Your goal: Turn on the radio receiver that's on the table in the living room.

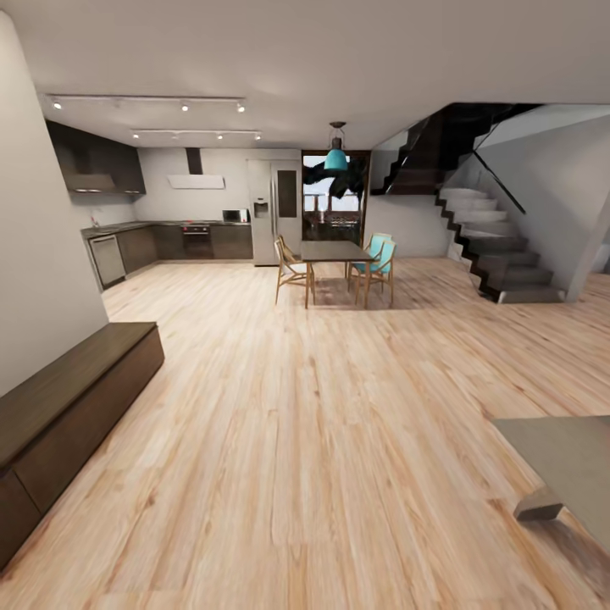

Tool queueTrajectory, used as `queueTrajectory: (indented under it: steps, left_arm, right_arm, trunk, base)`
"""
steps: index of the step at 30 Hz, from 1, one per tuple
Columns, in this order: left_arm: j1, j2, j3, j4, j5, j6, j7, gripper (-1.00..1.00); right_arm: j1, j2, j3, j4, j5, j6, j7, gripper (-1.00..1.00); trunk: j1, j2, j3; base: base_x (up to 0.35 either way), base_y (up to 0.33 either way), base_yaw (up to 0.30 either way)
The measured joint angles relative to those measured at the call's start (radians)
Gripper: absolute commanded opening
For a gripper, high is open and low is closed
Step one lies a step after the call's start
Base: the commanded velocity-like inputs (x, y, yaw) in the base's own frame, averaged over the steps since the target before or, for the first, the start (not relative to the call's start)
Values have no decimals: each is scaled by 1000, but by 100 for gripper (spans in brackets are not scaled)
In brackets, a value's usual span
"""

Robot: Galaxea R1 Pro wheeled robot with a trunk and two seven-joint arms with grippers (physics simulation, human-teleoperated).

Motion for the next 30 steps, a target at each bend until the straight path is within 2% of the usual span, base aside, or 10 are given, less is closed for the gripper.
queueTrajectory:
  steps: [10, 30]
  left_arm:
    - [0, 0, 0, -3, 1, 0, 0, 100]
    - [0, 0, 3, -3, 1, 0, 0, 100]
  right_arm:
    - [0, 0, 13, 0, 15, -6, 0, 100]
    - [0, 0, 6, 0, 5, -3, 0, 100]
  trunk:
    - [0, 0, 0]
    - [0, 0, 0]
  base:
    - [323, 0, 0]
    - [323, 0, 0]
